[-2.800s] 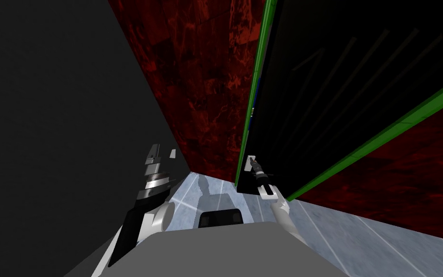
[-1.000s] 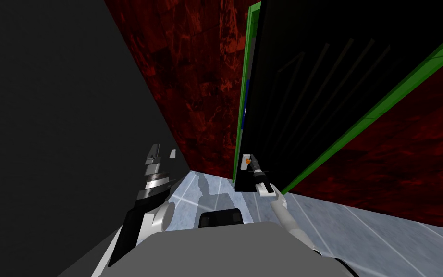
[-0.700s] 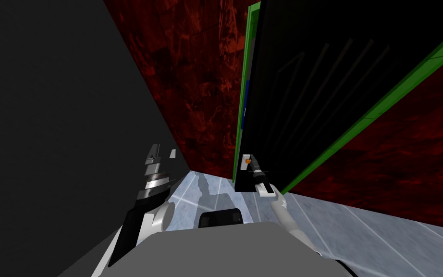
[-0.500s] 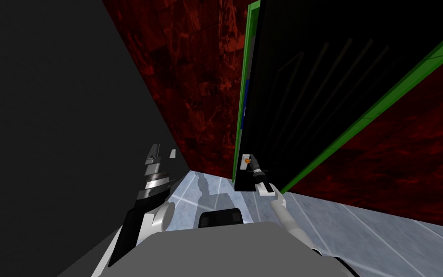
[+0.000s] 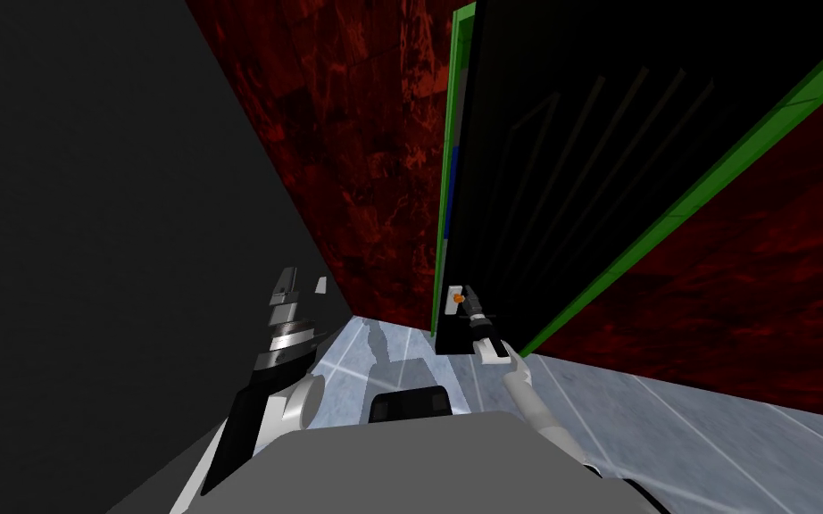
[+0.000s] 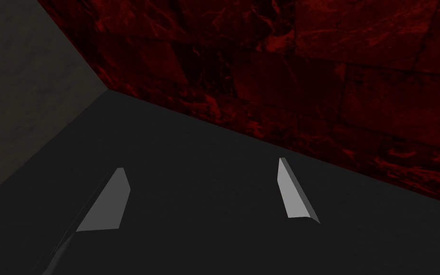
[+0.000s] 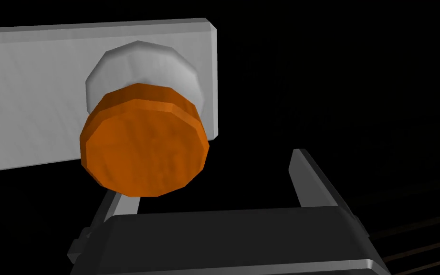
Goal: Pull the door open
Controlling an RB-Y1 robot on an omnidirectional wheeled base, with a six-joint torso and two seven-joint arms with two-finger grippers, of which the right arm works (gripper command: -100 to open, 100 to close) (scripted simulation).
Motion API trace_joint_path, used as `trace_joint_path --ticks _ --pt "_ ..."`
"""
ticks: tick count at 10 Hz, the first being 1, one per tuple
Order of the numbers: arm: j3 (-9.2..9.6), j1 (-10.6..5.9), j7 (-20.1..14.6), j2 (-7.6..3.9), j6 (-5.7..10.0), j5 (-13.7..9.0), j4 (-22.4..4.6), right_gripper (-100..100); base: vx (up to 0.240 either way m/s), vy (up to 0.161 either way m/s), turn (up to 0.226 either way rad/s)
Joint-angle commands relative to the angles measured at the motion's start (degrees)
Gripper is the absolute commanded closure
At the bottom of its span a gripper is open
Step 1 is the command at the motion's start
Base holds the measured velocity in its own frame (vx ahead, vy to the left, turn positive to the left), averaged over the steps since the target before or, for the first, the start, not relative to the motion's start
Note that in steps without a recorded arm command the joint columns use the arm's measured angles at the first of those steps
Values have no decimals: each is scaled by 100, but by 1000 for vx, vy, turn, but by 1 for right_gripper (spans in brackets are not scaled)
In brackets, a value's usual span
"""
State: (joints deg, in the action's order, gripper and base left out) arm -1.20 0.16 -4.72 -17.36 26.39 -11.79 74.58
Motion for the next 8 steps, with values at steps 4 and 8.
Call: trace_joint_path --ticks 4,8 --pt "324 -99 -304 -27 163 -330 71 100 -14 -11 -3" --pt "487 -104 -542 -108 187 -657 79 100 -17 -8 6"
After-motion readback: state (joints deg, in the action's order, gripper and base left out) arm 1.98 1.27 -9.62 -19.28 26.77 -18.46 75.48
